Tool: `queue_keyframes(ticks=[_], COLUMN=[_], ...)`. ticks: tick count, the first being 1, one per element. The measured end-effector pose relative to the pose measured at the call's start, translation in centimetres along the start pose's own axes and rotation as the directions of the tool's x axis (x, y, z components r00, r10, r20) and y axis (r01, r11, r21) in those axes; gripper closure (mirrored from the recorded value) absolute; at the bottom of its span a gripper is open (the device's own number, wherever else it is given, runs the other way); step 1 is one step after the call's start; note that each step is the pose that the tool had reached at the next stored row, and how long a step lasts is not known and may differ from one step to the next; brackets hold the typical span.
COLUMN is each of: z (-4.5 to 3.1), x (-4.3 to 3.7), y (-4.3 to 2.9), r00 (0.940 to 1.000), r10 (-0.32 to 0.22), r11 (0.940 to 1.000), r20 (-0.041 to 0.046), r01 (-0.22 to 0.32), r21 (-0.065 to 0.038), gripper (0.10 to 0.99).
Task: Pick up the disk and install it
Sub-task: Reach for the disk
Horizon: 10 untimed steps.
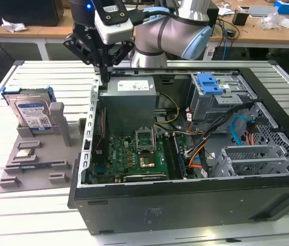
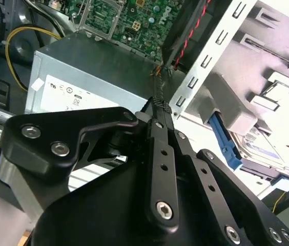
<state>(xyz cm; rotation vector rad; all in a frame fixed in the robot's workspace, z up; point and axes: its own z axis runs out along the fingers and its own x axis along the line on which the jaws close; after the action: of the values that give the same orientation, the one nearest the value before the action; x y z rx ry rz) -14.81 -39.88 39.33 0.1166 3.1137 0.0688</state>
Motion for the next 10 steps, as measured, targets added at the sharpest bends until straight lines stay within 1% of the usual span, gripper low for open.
queue_keyframes(ticks=[4,8,10], z=[-0.02,-0.06,-0.07], x=[0.76,2.33,2.89], y=[-0.06,-0.17,-0.21], r00=[1.0,1.0,1.0], r10=[0.0,0.0,0.0], r11=[1.0,1.0,1.0], r20=[0.0,0.0,0.0], r01=[0.0,0.0,0.0], r21=[0.0,0.0,0.0], gripper=[0.98,0.98,0.98])
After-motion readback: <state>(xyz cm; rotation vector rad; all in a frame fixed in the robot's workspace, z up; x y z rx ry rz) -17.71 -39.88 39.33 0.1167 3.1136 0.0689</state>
